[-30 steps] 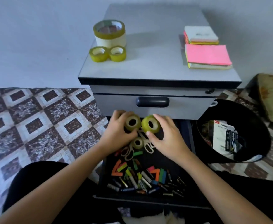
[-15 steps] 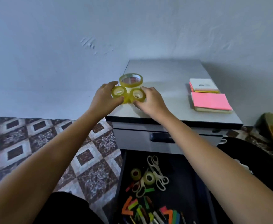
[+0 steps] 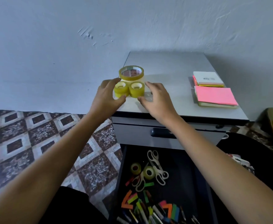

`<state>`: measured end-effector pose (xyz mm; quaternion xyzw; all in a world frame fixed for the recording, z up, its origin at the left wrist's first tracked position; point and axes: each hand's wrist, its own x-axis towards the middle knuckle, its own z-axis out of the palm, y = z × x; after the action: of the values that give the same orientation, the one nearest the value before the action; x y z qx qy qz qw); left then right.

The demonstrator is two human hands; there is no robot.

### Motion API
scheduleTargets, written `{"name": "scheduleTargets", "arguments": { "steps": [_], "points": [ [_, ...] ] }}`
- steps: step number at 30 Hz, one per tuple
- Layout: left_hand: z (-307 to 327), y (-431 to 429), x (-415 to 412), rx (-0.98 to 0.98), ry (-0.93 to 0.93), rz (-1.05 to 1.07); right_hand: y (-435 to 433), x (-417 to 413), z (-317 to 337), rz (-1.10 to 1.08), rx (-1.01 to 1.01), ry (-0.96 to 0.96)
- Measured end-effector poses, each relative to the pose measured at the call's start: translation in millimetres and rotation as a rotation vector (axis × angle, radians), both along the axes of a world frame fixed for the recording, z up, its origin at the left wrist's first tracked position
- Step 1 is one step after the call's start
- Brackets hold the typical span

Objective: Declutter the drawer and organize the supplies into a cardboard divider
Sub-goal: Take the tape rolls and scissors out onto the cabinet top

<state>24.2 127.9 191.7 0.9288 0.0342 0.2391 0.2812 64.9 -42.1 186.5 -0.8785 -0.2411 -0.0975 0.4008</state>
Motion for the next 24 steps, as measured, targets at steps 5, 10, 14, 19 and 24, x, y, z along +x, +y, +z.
{"name": "scheduleTargets", "arguments": {
  "steps": [5,10,14,19,24],
  "points": [
    [-56.3,-41.5,-64.7,-0.057,-0.092,-0.158,-41.1,-58.2,-38.2,0.038,0.103,-0.148],
    [-146.1,-69.4,-85.5,-0.172,0.337,-0.204,-74.9,-96.3,-116.9,0.041,0.001,0.09],
    [-212.3,-73.3,-77.7,-0.112,0.698,-0.184,-90.3,-106.8,-183.2,-0.019,-0.146,0.35],
    [-261.7,-78.2,-64.5,0.128,0.915,-0.208,-98.8,-107.0,-221.5,-0.045,-0.233,0.549],
    [-273.7,-88.6,-46.5,0.3,0.86,-0.203,-102.3,-102.6,-234.7,-0.078,-0.227,0.587]
  ]
}}
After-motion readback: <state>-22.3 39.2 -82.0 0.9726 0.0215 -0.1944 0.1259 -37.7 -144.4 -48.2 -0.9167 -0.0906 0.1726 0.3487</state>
